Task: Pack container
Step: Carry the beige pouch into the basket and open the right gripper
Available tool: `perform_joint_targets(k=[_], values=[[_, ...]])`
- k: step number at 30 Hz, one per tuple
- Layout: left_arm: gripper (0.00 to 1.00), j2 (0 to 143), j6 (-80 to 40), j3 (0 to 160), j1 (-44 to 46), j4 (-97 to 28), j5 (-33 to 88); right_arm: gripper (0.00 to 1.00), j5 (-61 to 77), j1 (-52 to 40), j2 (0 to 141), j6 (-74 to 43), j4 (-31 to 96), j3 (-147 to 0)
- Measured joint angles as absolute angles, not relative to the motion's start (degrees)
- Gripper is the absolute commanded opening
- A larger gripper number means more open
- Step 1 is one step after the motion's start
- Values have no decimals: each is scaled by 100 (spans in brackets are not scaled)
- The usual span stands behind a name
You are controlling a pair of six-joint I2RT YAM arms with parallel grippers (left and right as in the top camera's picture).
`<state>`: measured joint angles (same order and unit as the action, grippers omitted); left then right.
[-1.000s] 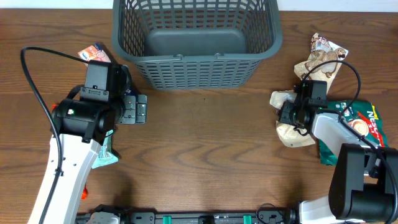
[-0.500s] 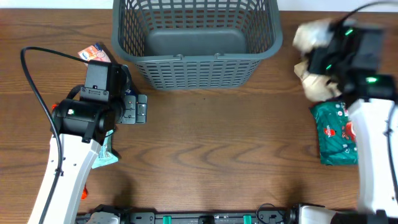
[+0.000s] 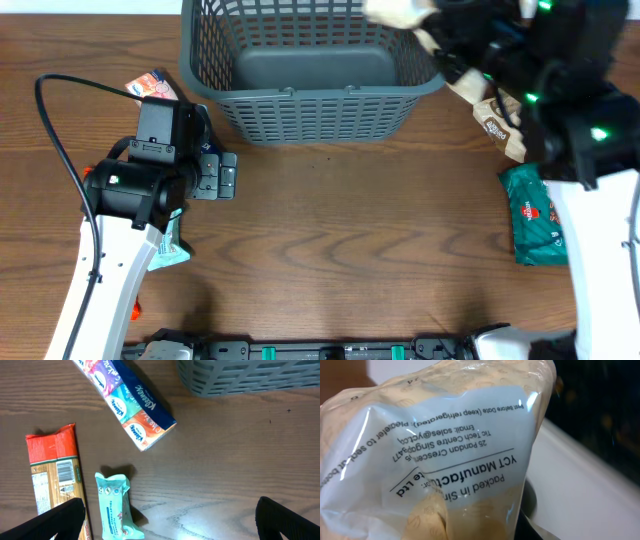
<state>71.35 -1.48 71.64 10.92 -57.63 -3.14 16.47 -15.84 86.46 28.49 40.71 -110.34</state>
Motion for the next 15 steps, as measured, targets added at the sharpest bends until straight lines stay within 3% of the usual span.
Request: perform_joint_targets(k=[7, 15], values=[[99, 7135, -148, 7164, 1092, -5765, -314, 1, 2154, -2058, 10014, 3728, 3485, -11255], [99, 7135, -148, 7164, 1094, -5771, -309, 1, 2744, -2283, 11454, 4066, 3756, -11295]])
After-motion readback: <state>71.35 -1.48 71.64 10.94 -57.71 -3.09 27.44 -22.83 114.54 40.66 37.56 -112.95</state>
